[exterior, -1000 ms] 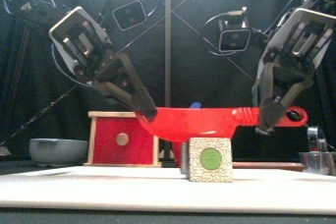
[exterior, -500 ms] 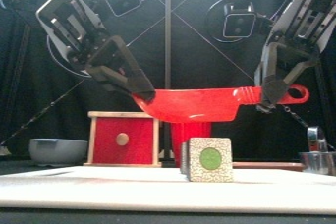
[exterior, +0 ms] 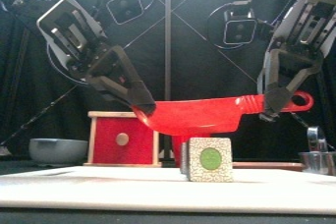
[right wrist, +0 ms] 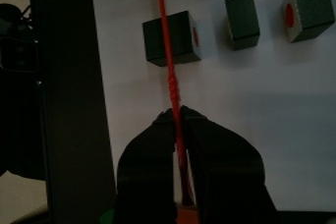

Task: Place sushi on board then cut the sushi with the knife then place the pieces on the plate
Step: Cut the sushi into 4 pieces

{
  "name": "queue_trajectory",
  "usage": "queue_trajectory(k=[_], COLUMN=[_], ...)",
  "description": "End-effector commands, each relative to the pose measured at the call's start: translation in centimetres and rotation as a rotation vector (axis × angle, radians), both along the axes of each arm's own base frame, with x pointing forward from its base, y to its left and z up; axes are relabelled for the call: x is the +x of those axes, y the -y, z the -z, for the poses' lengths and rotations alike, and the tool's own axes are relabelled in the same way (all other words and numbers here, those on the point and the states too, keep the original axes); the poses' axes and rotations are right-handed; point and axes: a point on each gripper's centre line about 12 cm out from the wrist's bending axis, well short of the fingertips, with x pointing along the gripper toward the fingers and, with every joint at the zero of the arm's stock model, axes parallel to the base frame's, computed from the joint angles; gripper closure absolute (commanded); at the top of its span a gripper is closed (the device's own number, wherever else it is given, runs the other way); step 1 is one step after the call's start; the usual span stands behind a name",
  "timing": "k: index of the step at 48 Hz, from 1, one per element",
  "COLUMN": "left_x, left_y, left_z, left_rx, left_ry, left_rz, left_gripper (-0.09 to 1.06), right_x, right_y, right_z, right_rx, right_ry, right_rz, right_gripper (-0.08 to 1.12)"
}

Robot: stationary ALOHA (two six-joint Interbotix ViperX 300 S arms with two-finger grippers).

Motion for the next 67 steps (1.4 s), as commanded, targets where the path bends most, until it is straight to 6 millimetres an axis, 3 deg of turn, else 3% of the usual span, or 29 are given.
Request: queue_trajectory(k=[1, 44, 67], left_x=[0.4, 0.9, 1.6], left_y=[0.8, 0.9, 1.2], left_z=[-1.1, -0.4, 1.4], left_rx=[-0.007, -0.001, 0.009], left_ry=[0.035, 0.023, -0.015], left_rz=[0.018, 0.02, 0.022], left_gripper=[0.58, 0.58, 0.58], right_x=[0.2, 0.1, 0.4], right_y=[-0.2, -0.4, -1.3], right_z=[-0.7, 0.0, 2.5], right_rx=[0.012, 0.018, 0.014], right_ry=[0.019, 0.002, -0.059], right_rz=[0.004, 0.008, 0.006], right_gripper=[0.72, 0.72, 0.72])
